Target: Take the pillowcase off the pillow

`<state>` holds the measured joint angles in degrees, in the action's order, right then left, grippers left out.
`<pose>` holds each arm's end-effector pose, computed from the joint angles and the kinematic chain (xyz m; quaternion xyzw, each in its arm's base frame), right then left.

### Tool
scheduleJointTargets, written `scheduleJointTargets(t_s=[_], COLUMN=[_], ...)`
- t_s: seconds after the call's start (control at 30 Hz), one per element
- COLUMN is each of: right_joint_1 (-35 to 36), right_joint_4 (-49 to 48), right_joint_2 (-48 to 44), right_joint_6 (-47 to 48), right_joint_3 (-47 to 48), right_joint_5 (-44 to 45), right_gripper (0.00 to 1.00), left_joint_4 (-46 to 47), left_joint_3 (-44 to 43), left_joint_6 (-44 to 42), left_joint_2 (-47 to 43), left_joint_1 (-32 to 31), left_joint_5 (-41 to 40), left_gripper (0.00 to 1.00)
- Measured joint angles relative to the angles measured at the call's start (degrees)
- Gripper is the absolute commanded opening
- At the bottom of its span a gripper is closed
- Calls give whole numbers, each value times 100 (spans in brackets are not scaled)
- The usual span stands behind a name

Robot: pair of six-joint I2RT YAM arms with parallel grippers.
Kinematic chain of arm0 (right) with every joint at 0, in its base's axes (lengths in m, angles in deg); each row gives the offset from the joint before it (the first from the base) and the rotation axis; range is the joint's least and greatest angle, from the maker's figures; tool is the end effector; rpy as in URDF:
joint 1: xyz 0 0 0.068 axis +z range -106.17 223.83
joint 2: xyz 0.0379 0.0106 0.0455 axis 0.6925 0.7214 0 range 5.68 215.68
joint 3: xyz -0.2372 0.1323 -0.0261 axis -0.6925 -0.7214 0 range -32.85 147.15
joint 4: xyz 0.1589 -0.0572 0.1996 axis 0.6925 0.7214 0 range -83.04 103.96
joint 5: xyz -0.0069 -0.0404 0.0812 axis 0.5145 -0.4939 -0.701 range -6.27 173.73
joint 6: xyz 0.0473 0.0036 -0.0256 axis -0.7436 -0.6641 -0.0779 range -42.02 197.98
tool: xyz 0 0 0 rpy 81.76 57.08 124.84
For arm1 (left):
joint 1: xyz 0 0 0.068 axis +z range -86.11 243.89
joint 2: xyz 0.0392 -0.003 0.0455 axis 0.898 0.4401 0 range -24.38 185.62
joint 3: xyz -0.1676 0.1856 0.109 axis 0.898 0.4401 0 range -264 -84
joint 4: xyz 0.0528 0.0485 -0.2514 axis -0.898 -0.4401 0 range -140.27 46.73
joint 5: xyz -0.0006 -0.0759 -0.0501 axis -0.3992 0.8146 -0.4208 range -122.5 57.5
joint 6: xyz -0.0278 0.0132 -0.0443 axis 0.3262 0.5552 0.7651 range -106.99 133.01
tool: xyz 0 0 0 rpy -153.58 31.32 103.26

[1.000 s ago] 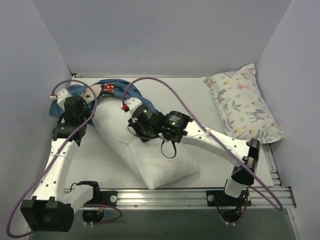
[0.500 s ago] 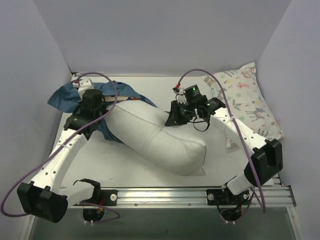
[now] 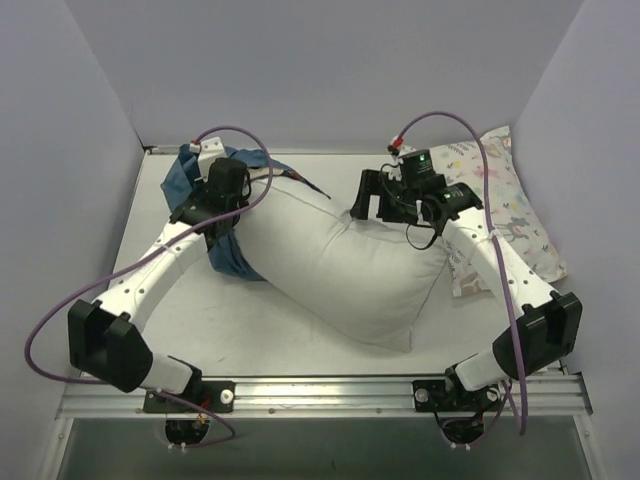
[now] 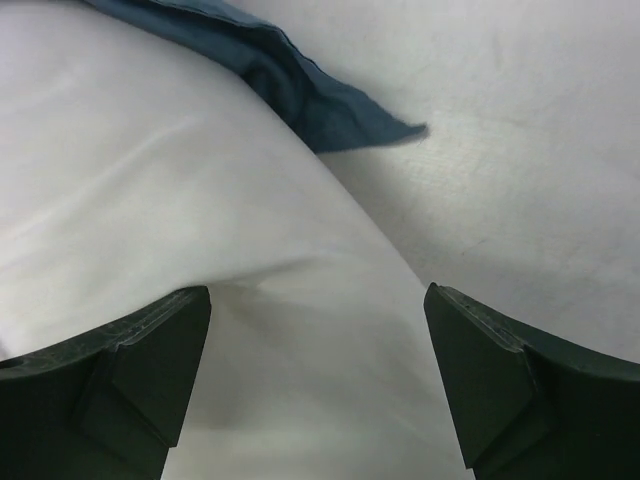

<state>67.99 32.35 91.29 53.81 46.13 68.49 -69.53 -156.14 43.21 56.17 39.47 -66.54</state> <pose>0.3083 0.1484 0.3507 -0.0643 0.8670 0.3025 0.3908 0.2931 -0.1113 0.3385 -0.1783 0.8390 0.0267 0.5134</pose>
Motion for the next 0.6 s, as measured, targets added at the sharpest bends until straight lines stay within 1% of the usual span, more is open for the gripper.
scheduleJointTargets(t_s=[0.1,0.2,0.37,0.47,0.6], right_joint_1=[175,516,1379,2046,2804], right_joint_4=[114,127,151,227,212], right_joint_2=[-243,-452,-682,-597,-339], right_joint_6=[234,485,1001,1298,1537], right_joint_3=[376,673,752,752,595], right_joint_5=[479,841,1563,2037,2463], right_gripper=[97,100,100,100,100], left_joint_4=[28,131,341,498,706], left_joint_3=[-232,-387,-544,-638,-649], left_joint_6=[13,59,81,81,87], left_joint_2=[313,623,1003,1198,1283], left_joint_1=[-74,-146,-343,-461,-522], left_joint_5=[2,2,4,72,310], left_gripper=[0,0,0,6,17])
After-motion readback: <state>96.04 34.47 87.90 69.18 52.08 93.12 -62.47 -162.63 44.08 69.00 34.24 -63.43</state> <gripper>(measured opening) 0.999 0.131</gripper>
